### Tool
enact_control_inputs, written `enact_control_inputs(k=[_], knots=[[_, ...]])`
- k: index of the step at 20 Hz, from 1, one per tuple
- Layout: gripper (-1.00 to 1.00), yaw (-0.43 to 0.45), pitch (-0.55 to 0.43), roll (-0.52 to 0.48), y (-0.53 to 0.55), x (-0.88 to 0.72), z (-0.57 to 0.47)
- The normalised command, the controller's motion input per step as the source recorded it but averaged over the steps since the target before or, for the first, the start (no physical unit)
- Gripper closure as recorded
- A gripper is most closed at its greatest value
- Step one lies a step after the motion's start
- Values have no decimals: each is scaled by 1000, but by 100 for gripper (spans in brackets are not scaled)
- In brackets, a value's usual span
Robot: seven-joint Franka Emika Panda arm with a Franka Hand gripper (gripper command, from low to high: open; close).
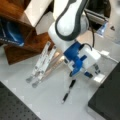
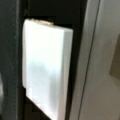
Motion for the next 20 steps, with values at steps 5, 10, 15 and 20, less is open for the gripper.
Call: enact_control_inputs(k=[5, 10, 15, 20], knots=[[100, -18, -51, 170, 3, 186, -47], [-100, -30, -40, 126, 9, 187, -60], [-100, -27, -37, 106, -4, 192, -69], [-100, -23, -37, 106, -24, 201, -66]])
